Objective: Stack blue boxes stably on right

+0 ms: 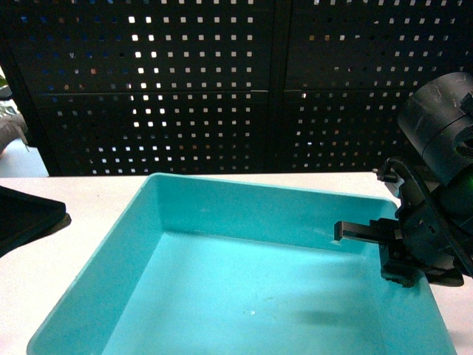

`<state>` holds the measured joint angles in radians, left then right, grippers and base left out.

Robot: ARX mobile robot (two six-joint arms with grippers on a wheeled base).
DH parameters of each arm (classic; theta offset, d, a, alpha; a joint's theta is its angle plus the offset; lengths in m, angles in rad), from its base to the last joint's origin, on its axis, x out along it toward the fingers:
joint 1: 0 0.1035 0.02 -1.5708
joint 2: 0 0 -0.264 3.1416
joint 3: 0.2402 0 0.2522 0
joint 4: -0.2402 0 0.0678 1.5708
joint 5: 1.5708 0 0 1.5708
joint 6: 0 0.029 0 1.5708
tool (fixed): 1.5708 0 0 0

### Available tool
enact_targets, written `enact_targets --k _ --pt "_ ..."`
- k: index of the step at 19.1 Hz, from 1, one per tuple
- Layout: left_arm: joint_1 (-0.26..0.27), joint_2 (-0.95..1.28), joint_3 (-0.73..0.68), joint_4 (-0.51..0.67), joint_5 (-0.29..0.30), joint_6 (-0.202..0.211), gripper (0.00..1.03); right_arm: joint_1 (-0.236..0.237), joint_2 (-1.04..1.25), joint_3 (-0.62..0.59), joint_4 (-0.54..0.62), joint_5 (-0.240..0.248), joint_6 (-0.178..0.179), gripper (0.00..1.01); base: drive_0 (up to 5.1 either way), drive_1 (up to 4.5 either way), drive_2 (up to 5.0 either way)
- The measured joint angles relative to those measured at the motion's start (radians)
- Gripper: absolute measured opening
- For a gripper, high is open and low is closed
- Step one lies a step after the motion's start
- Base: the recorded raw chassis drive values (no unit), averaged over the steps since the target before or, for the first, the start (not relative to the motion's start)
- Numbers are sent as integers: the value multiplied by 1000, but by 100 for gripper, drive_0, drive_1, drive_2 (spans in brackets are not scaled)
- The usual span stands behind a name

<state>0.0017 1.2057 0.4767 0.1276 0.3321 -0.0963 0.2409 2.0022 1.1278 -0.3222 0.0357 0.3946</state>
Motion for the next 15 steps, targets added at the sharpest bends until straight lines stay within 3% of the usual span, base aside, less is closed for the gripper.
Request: enact_targets --k 1,3,8,15 --pt "0 0 0 0 0 0 98 6 -1 -14 31 0 -1 2 0 0 0" --pt "0 0 0 0 0 0 98 49 -14 -53 112 22 -61 2 0 0 0" --pt "0 0 0 0 0 0 98 61 -23 -75 147 28 -124 2 0 0 0" --pt "0 0 0 0 0 0 98 62 -23 -71 134 23 -143 2 0 0 0"
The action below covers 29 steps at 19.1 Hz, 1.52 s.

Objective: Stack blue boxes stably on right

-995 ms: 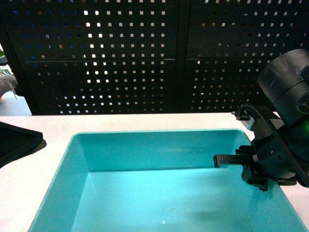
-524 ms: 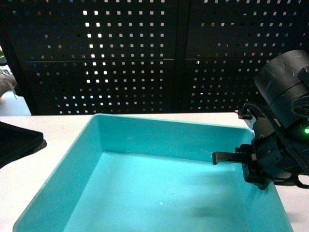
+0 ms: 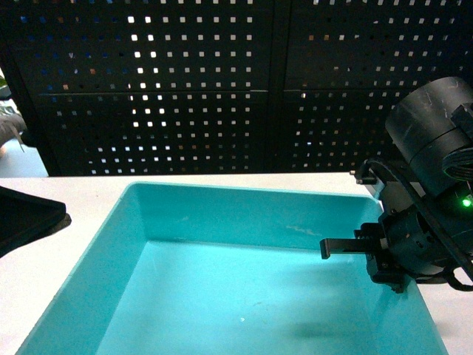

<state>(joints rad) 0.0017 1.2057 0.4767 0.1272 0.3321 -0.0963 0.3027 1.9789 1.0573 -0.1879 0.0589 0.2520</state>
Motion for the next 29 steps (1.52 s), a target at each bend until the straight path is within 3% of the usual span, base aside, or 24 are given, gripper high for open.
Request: enact_targets --k 13,16,18,21,29 --pt "0 2 0 5 -3 2 98 13 -5 -6 10 -3 -10 2 0 0 0" --pt "5 146 63 66 -117 62 98 13 -5 -6 10 -3 -10 2 0 0 0" --pt "-45 312 152 98 -210 77 98 13 -6 -6 10 -3 -10 2 0 0 0" --pt "-117 528 327 -94 -196 44 98 13 -6 -6 11 -7 -10 2 0 0 0" --pt "-146 658 499 -256 -208 14 98 13 -6 -6 11 -6 -10 2 0 0 0"
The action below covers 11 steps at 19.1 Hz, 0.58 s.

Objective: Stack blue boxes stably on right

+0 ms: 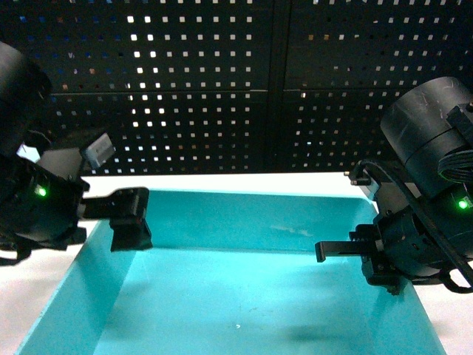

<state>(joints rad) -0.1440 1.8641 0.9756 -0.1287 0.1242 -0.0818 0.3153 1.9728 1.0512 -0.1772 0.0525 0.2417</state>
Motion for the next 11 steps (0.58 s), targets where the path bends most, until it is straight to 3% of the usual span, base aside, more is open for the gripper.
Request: enact_targets --k 3,11 --pt "-50 -2 -27 59 -80 45 95 0 0 0 0 0 0 2 0 0 0" --pt "-59 -27 -94 62 -115 50 26 0 0 0 0 0 0 2 0 0 0"
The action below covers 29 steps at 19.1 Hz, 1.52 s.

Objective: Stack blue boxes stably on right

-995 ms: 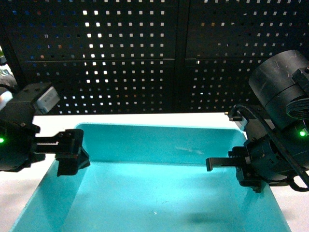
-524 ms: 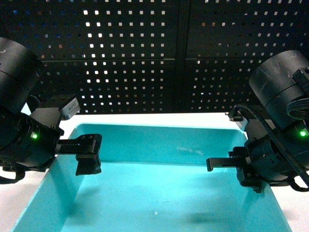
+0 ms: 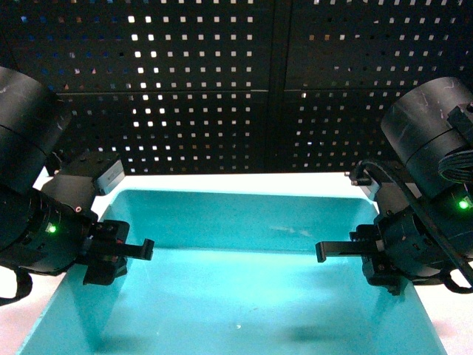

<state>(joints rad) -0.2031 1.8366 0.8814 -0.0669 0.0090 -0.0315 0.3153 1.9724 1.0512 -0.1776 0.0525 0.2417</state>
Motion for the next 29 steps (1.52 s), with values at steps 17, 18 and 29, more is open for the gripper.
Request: enact_targets --k 17,18,29 --pt "-4 -51 -50 -3 -16 -63 2 9 -8 7 -48 -21 12 2 0 0 0" --pt "-6 -78 -50 -41 -18 -71 2 14 -21 13 -99 -31 27 2 0 0 0" --pt "6 -297 78 -398 90 -252 2 31 -219 172 -347 4 3 2 0 0 0"
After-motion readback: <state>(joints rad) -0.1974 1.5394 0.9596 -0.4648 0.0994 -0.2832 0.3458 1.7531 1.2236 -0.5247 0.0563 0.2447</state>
